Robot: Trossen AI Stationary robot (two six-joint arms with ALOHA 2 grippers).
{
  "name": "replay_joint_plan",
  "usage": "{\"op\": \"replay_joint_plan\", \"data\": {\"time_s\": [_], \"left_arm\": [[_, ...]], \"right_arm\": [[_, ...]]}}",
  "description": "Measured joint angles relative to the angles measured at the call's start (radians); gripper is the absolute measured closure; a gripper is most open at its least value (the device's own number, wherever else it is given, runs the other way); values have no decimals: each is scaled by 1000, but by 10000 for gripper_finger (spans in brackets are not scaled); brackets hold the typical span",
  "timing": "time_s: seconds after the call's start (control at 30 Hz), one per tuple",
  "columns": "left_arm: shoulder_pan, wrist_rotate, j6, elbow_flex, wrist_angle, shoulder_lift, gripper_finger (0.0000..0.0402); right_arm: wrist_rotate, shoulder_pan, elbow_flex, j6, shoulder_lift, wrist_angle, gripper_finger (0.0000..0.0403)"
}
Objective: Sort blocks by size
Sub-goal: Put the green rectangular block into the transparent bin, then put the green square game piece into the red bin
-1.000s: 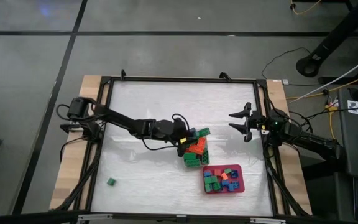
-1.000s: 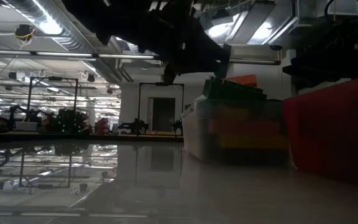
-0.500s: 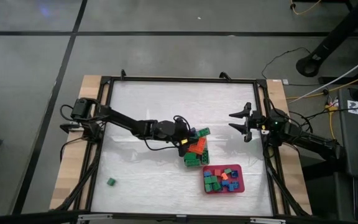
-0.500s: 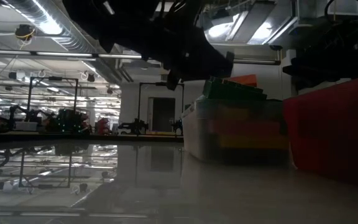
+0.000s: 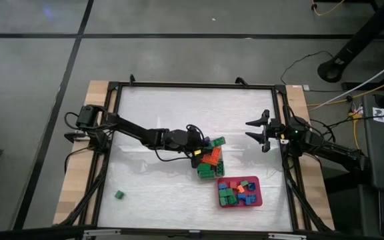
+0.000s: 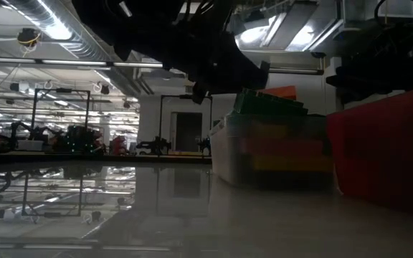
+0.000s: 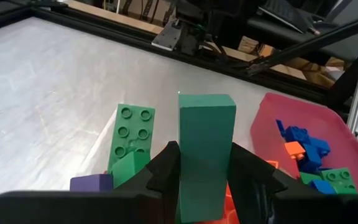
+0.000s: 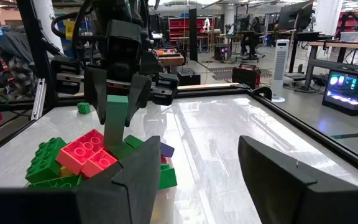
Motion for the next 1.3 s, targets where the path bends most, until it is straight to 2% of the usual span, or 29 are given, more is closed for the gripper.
{"op": "replay_joint_plan", "data": {"time_s": [0.2,0.53,1.07,1.17,1.3], "left_arm": [[0,0,0,0,-27,0,295],[0,0,0,0,-28,-19,262],[-2,0,-21,0,-34,-36,259],[-12,17,-58,5,-146,-93,258],[-36,121,-231,27,-479,-199,258]], "right_arm": [[0,0,0,0,0,0,189],[0,0,0,0,0,0,189],[0,0,0,0,0,0,189],[0,0,0,0,0,0,189],[0,0,0,0,0,0,189]]}}
